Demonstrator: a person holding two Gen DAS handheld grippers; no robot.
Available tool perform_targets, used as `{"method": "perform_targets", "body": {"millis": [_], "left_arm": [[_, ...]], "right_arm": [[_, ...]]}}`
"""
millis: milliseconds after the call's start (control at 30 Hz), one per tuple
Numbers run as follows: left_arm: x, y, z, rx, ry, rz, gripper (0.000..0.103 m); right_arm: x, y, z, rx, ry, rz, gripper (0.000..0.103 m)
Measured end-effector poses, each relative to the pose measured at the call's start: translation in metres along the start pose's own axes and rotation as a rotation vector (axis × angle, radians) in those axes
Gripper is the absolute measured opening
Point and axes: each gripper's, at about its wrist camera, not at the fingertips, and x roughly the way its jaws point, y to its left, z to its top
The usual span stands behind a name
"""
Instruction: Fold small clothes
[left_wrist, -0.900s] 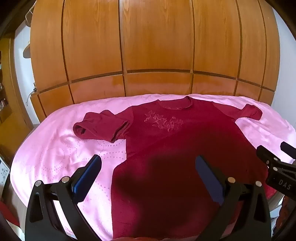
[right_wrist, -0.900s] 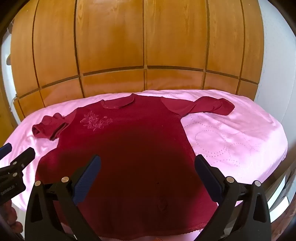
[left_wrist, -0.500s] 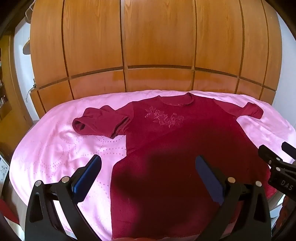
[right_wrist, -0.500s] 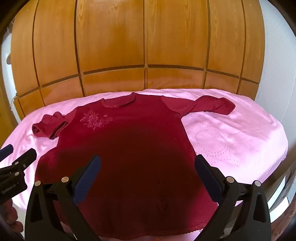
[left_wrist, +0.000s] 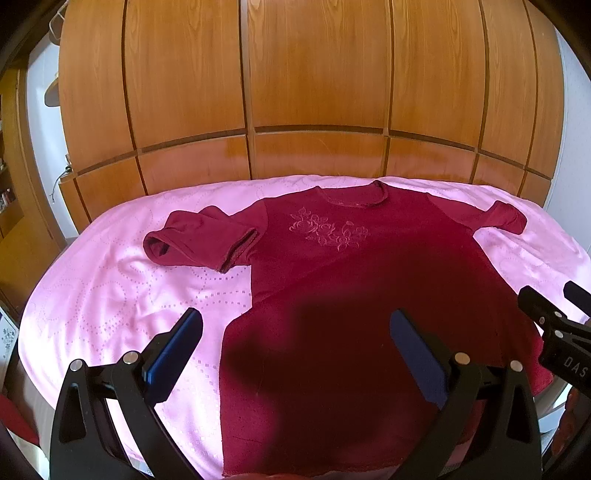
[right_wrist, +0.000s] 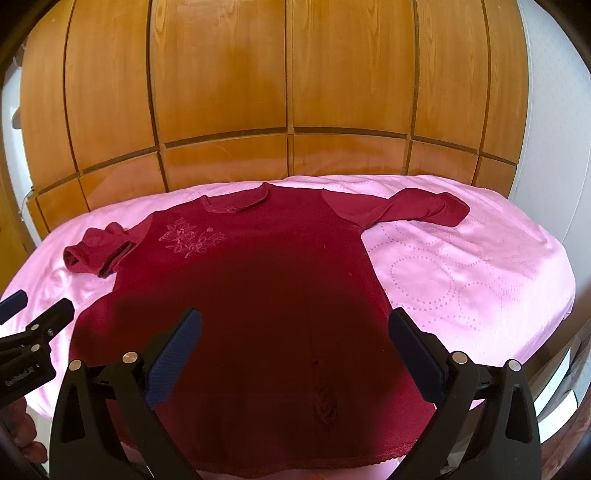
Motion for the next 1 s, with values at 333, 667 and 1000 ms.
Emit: {"method": "perform_targets", "body": {"millis": [333, 667, 1000], "left_arm": [[0.0003, 0.0001, 0.0054, -0.002, 0.008, -0.001, 0.101], [0.003, -0.0016, 0.001, -0.005, 0.027, 0.0, 0.101], [0.0039, -0.0015, 0.0026, -0.007, 0.039, 0.001, 0.101]], "right_arm": [[0.0006, 0.0013, 0.0003, 0.001, 0.008, 0.0, 0.1], [0.0, 0.0006, 0.0002, 0.003, 0.005, 0.002, 0.1], [0.0015, -0.0003, -0.0007, 0.005, 0.006, 0.003, 0.1]]}}
